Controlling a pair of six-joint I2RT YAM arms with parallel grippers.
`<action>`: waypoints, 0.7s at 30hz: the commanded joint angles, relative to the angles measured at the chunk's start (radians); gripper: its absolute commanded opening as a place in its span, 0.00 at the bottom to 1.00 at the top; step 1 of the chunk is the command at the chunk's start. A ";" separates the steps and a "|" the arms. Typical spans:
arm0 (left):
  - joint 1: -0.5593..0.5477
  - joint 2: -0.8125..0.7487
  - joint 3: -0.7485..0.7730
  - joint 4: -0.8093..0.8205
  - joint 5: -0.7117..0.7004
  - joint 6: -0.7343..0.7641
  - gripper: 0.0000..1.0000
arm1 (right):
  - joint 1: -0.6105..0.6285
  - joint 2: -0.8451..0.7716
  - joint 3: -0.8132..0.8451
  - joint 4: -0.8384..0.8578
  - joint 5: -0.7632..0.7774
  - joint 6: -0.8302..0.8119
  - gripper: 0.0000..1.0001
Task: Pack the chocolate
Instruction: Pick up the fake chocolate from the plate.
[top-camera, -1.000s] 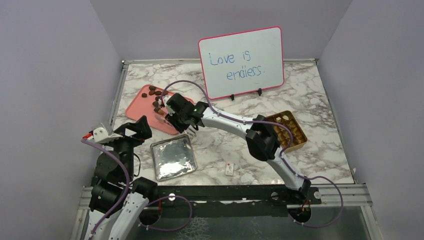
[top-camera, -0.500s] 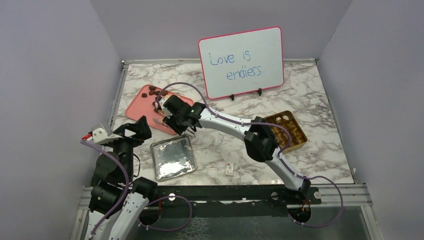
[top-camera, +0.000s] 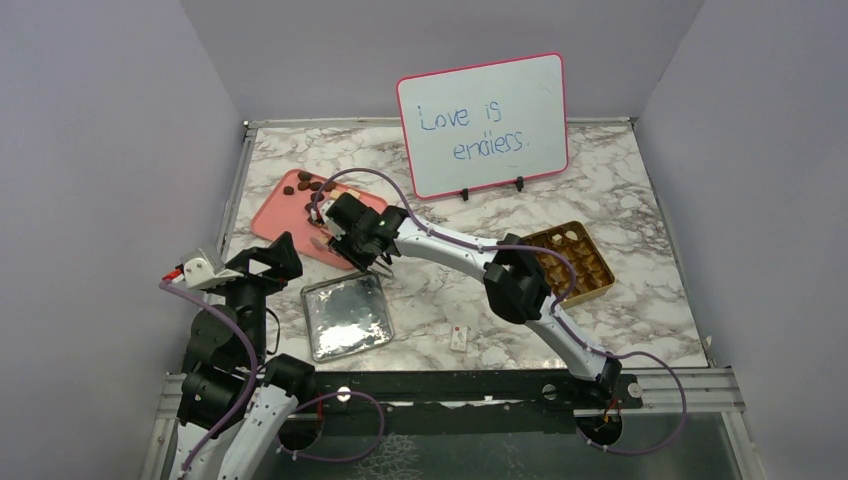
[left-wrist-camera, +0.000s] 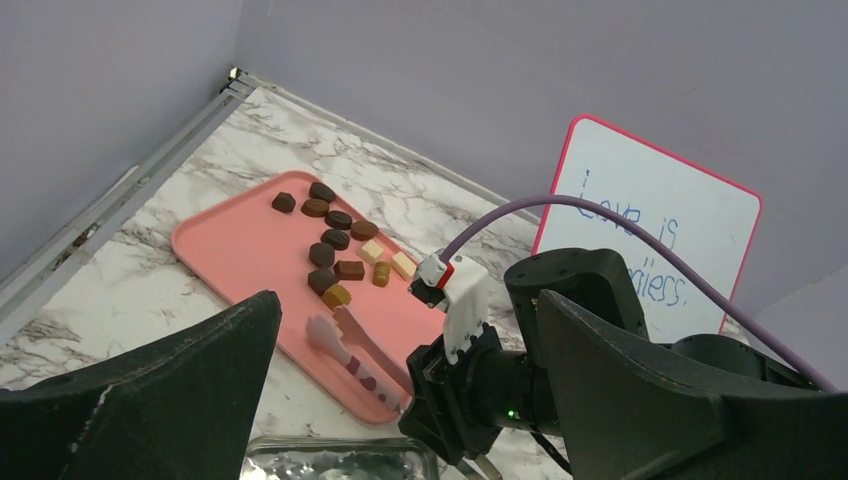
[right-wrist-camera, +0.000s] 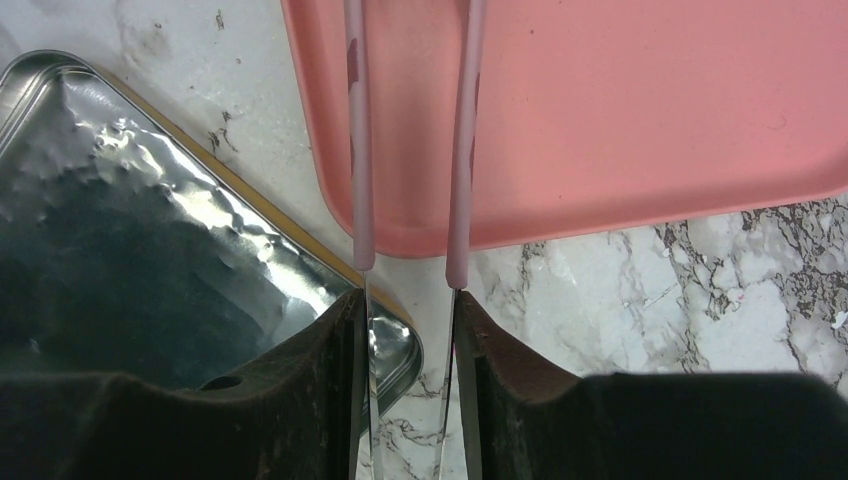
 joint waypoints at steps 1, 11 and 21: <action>0.002 -0.017 0.019 -0.006 -0.024 -0.006 0.99 | 0.007 0.004 0.031 -0.027 0.020 -0.009 0.38; 0.002 -0.016 0.018 -0.007 -0.022 -0.006 0.99 | 0.007 -0.042 -0.010 -0.051 0.051 0.004 0.37; 0.002 -0.016 0.019 -0.009 -0.021 -0.007 0.99 | 0.007 -0.095 -0.064 -0.037 0.041 0.053 0.36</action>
